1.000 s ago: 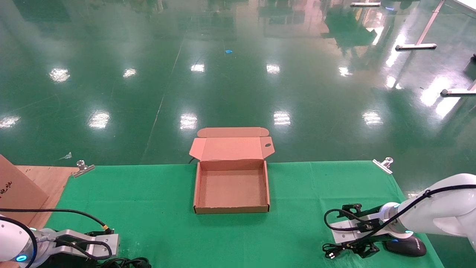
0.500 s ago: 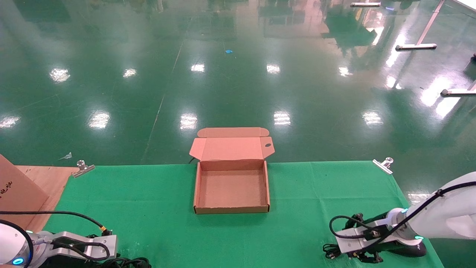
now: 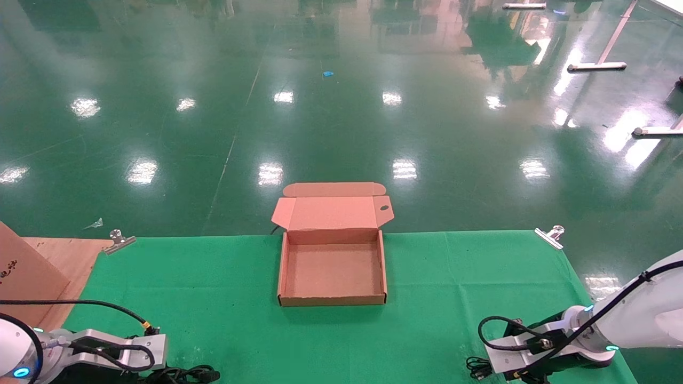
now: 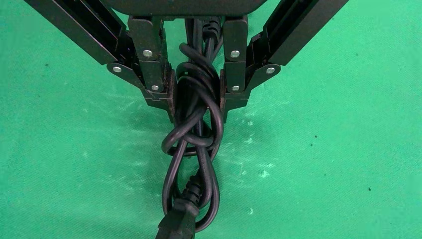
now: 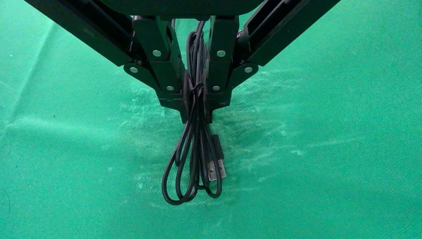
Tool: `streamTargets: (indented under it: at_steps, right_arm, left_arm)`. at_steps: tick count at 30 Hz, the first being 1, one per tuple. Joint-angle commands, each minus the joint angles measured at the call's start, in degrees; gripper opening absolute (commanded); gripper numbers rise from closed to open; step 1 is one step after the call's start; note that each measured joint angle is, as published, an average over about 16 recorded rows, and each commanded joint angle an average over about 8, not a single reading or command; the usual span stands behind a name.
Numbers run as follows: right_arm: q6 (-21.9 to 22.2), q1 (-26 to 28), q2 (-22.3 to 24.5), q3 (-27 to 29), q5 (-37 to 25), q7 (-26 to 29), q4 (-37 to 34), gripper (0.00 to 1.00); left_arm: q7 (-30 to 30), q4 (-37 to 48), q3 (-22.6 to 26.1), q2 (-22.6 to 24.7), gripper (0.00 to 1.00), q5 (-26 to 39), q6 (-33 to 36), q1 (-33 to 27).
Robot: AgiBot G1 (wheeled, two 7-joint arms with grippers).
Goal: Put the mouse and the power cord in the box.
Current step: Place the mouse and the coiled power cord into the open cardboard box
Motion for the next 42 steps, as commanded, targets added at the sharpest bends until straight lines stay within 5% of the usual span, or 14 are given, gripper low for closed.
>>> streamTargets:
  at_steps: [1, 11, 24, 42]
  right_arm:
    - [-0.15, -0.01, 0.02, -0.01, -0.01, -0.03, -0.01, 0.00]
    - [-3.39, 3.14, 1.81, 2.03, 2.93, -1.44, 1.15, 0.00]
    - [-11.20, 14.35, 1.99, 4.43, 6.40, -1.12, 3.46, 0.00]
    - [-12.62, 23.66, -8.54, 5.63, 8.89, 5.55, 6.79, 0.00]
  left_arm:
    - [0.03, 0.06, -0.02, -0.13, 0.00, -0.03, 0.13, -0.01]
    - [1.43, -1.52, 0.38, -0.37, 0.00, 0.54, 2.95, -3.45]
    - [2.08, -6.88, 0.87, 2.31, 0.00, 1.32, 7.58, -14.89]
    - [5.70, -7.50, -3.33, 10.42, 0.00, -5.09, 10.16, -24.18]
